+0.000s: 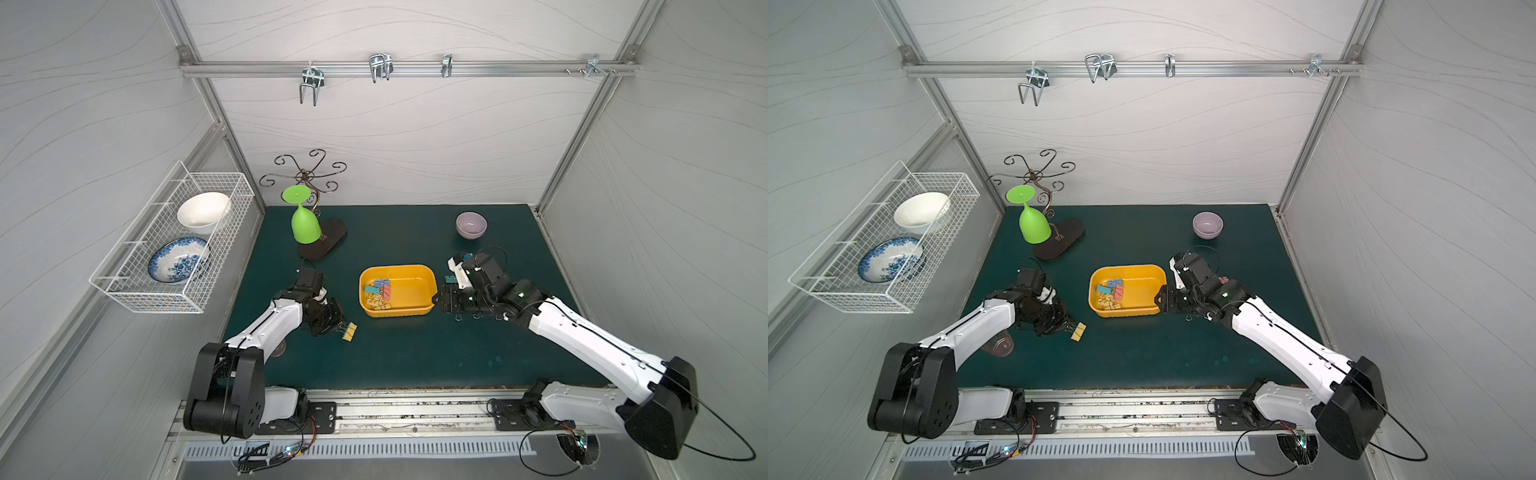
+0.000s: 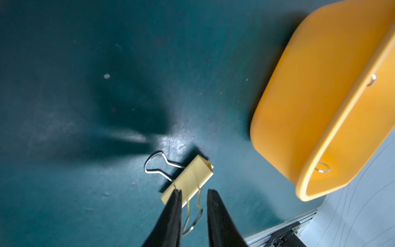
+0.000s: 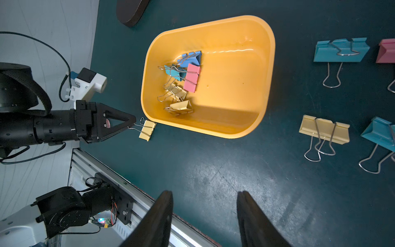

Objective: Take out the binder clips from the storage box
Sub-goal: Pick up the binder clip at the center of the board, then place the binder clip at the center of the board.

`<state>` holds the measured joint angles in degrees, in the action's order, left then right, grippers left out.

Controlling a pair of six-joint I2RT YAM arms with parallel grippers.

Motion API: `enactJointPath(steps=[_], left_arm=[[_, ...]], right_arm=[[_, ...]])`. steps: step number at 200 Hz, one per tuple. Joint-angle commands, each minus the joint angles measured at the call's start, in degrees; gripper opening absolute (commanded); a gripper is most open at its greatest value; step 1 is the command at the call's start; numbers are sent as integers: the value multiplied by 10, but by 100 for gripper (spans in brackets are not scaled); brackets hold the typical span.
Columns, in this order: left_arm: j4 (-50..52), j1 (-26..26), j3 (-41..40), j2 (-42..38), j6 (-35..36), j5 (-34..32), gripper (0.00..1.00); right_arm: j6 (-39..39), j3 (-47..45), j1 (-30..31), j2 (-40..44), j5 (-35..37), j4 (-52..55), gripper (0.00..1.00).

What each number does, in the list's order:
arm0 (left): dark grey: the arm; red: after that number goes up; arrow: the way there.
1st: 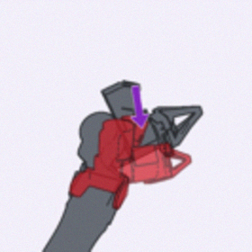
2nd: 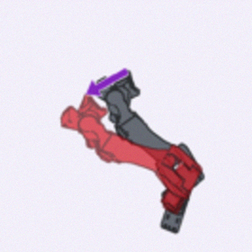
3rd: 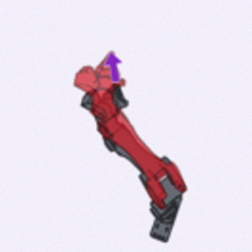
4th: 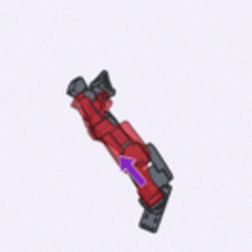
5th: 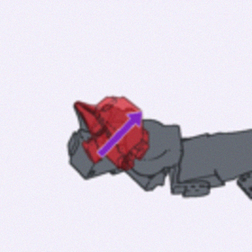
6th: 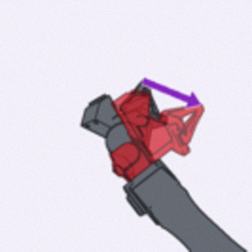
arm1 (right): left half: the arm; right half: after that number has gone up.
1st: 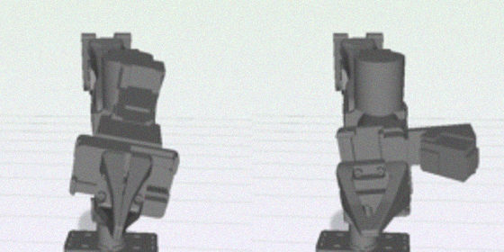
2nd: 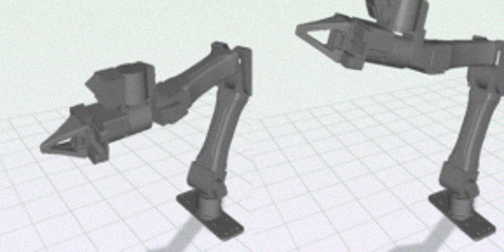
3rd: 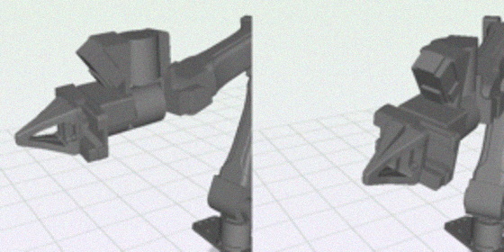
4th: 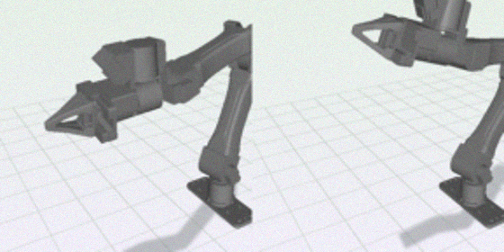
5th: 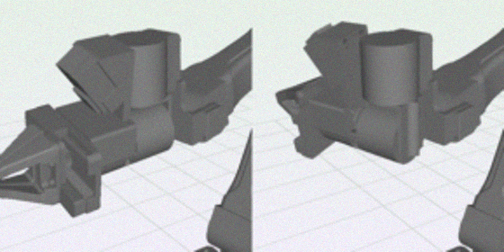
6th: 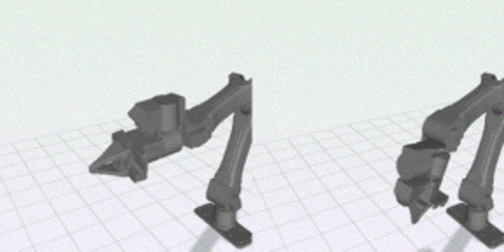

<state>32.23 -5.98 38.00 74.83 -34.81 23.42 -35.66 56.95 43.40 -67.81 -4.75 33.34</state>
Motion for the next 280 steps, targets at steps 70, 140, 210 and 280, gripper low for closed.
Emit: enactJointPath(steps=[70,140,210,280], left_arm=[[-20,3,-26,-54,-27,13,8],[-106,2,-63,-195,-206,-93,0],[-162,-2,16,-60,-375,-306,0],[-149,-22,-1,-4,-492,-419,0]], right_arm=[[-7,13,-7,-20,-6,24,53],[-27,17,-11,-18,-4,19,54],[-79,4,-2,9,32,-33,75],[-92,-3,27,19,88,-54,77]])
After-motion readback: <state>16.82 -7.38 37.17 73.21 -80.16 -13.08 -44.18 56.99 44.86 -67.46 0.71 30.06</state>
